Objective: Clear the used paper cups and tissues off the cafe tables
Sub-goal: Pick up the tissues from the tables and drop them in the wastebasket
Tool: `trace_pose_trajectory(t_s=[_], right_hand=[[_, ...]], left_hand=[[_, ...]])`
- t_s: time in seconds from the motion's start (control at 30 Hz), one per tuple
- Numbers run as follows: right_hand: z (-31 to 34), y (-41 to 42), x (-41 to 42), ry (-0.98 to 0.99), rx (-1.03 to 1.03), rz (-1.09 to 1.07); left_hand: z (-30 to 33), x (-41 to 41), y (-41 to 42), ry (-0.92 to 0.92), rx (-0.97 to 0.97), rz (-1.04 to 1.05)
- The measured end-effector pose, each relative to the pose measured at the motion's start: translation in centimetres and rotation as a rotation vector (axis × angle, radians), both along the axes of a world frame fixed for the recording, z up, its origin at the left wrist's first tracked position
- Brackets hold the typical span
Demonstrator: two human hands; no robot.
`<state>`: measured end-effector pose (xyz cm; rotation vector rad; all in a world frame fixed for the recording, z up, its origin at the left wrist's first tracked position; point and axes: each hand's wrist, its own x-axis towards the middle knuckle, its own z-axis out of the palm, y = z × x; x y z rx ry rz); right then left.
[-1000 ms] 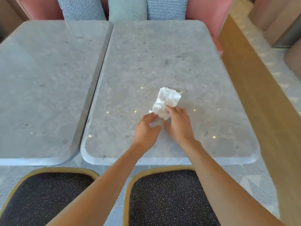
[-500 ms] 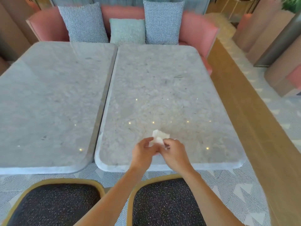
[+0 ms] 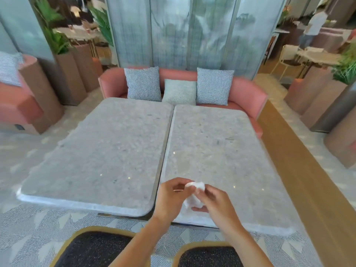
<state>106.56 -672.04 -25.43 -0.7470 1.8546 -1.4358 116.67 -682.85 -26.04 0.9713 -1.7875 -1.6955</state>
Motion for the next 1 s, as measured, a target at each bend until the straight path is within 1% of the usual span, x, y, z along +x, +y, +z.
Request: trace_pose_trajectory(t_s=[0.07,0.2,0.33,0.43,0.53,0.63,0.8,0.93,1.0], right_hand=[[1.8,-0.6,2.1,0.058,-0.034,-0.03],[4.6,-1.3,5.8,0.045,-0.087,0.005],[6.0,-0.7,9.4,0.032,-0.107,0.127],[7.0,0.8,12.6,0.017,-0.101,0.258],[8.3,2.9,16.3,-0.06,-0.092,0.381],[9.6,4.6,20.5,-0.249,-0.053,0.487],[10.0,5.7,29.6,-0.323,0.0,0.693],[10.4,6.9,39.4,-0.375,0.02,0.822],[10.3,7.8,45.2,-0.375,0.024,0.891]], left_hand=[[1.8,2.2,-0.2,0.014,-0.04,0.032],[5.2,7.0,0.5,0.034,-0.112,0.099],[7.7,12.4,3.2,0.047,-0.09,0.197],[8.6,16.4,6.2,0.006,-0.093,0.312],[9.6,20.6,9.6,-0.015,-0.09,0.445],[10.5,25.2,12.7,-0.052,-0.11,0.564],[11.3,34.7,16.6,-0.055,-0.099,0.754],[11.3,44.3,20.5,0.008,-0.068,0.911],[11.2,49.5,22.9,0.077,-0.027,1.004]])
